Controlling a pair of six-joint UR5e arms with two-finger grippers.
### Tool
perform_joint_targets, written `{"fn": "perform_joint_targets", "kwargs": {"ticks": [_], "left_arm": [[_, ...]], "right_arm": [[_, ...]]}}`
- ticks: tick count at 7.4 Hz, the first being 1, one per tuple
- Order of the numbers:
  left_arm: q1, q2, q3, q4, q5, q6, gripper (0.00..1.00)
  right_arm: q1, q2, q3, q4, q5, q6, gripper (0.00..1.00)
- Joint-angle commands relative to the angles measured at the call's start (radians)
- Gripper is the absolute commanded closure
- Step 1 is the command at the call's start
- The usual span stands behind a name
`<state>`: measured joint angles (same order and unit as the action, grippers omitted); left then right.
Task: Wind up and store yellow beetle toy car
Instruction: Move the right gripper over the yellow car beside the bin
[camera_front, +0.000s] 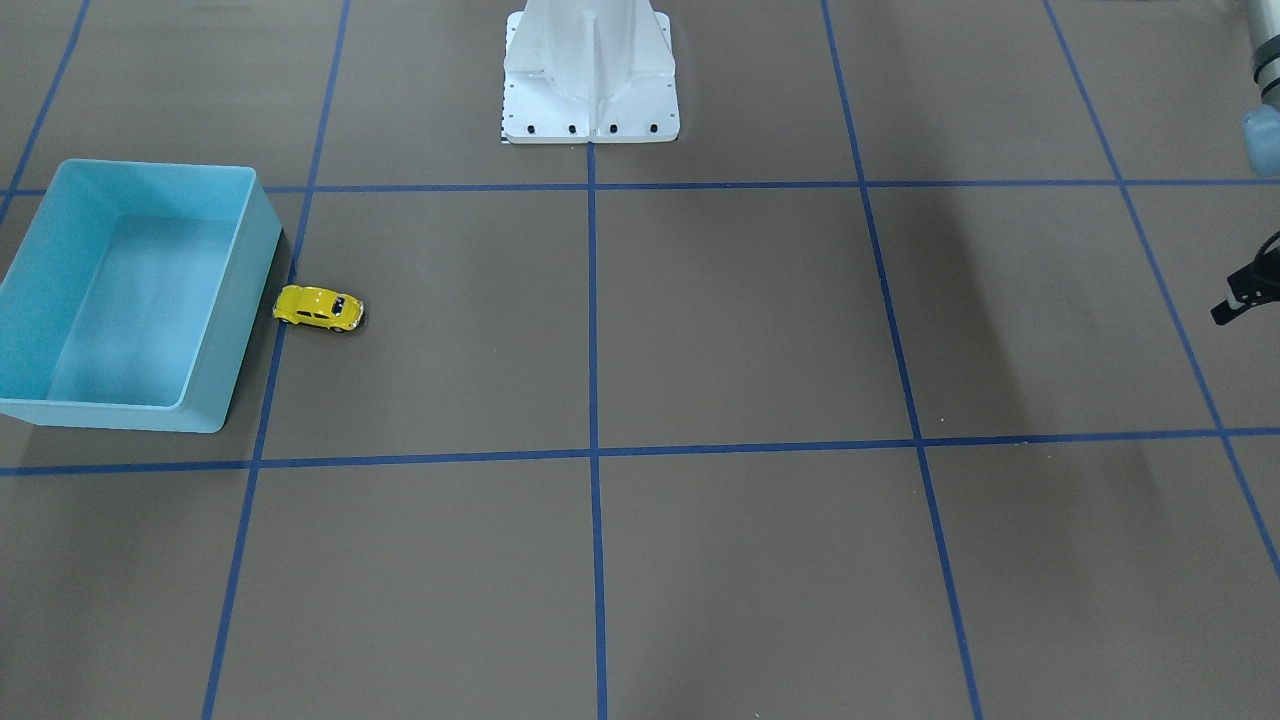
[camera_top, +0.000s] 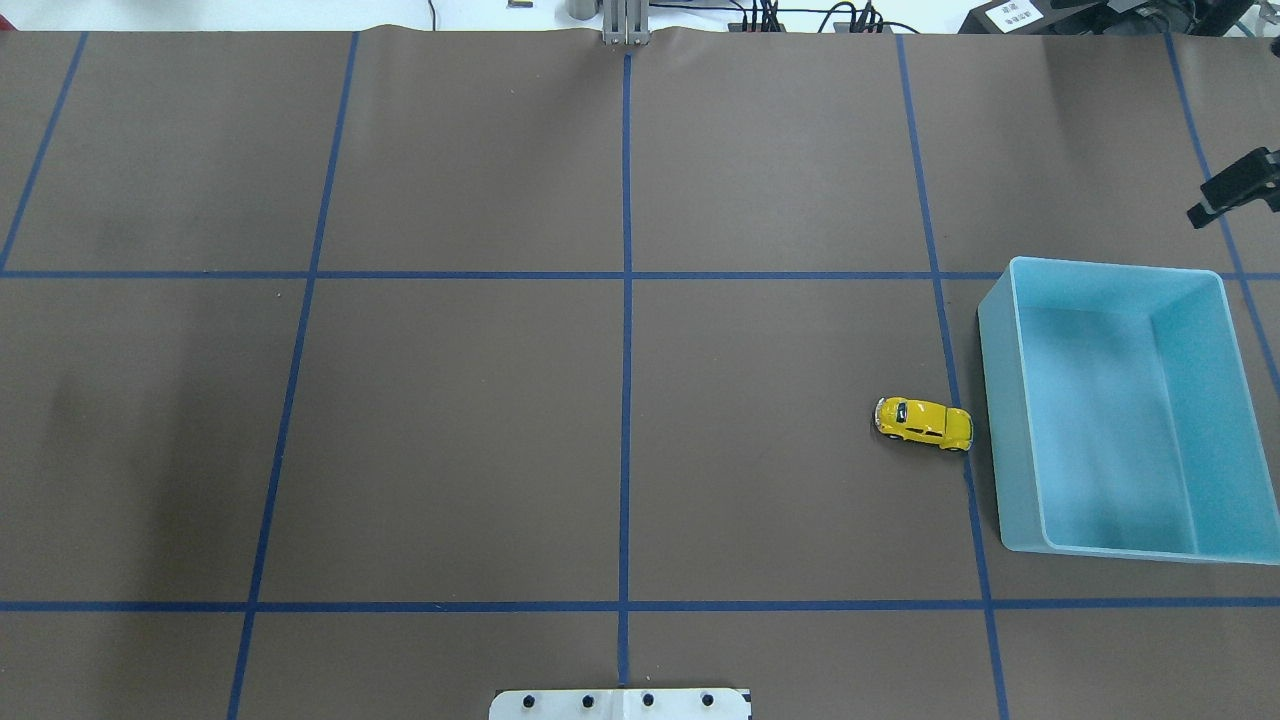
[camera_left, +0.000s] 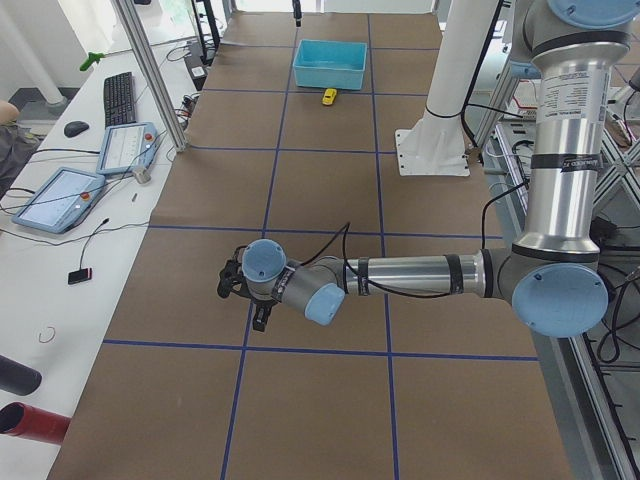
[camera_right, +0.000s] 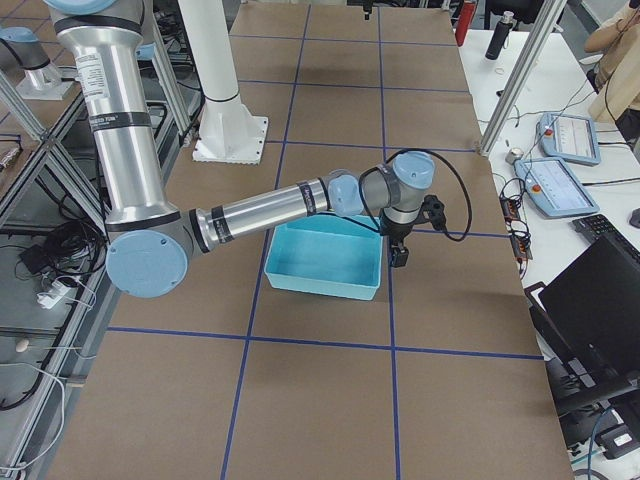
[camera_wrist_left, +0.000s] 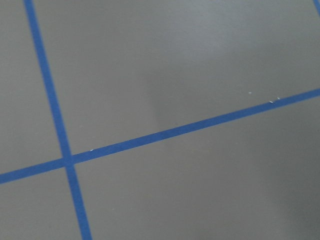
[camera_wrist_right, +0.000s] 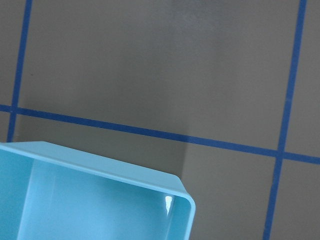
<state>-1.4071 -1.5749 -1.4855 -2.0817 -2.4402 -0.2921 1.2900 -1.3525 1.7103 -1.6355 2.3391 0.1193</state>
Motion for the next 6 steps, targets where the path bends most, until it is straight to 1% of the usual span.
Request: {"fn": "perform_joint_targets", "kwargs": {"ticks": [1,2,3,4,5,6], "left_arm": [[-0.019,0.007,-0.044,0.122,0.02,-0.001,0.0],[-0.021,0.015,-0.1,0.238,0.03,-0.019,0.0],[-0.032,0.016,-0.123,0.289,0.049,-0.069,0.0],[-0.048,0.029,-0.125,0.295,0.043,-0.074,0.0],[-0.068,0.064,-0.157,0.295,0.044,-0.074,0.0],[-0.07,0.106,-0.185,0.296,0.049,-0.074,0.0]], "right_arm": [[-0.179,0.159,0.0,-0.003,-0.108,0.006,0.0],[-0.195,0.159,-0.003,0.0,-0.112,0.002,0.0],[-0.227,0.17,0.0,0.002,-0.113,0.0,0.0],[-0.277,0.171,0.0,0.003,-0.106,-0.006,0.0],[-0.305,0.17,0.014,0.002,-0.1,-0.012,0.0],[-0.333,0.162,0.035,0.002,-0.104,-0.094,0.0]]}}
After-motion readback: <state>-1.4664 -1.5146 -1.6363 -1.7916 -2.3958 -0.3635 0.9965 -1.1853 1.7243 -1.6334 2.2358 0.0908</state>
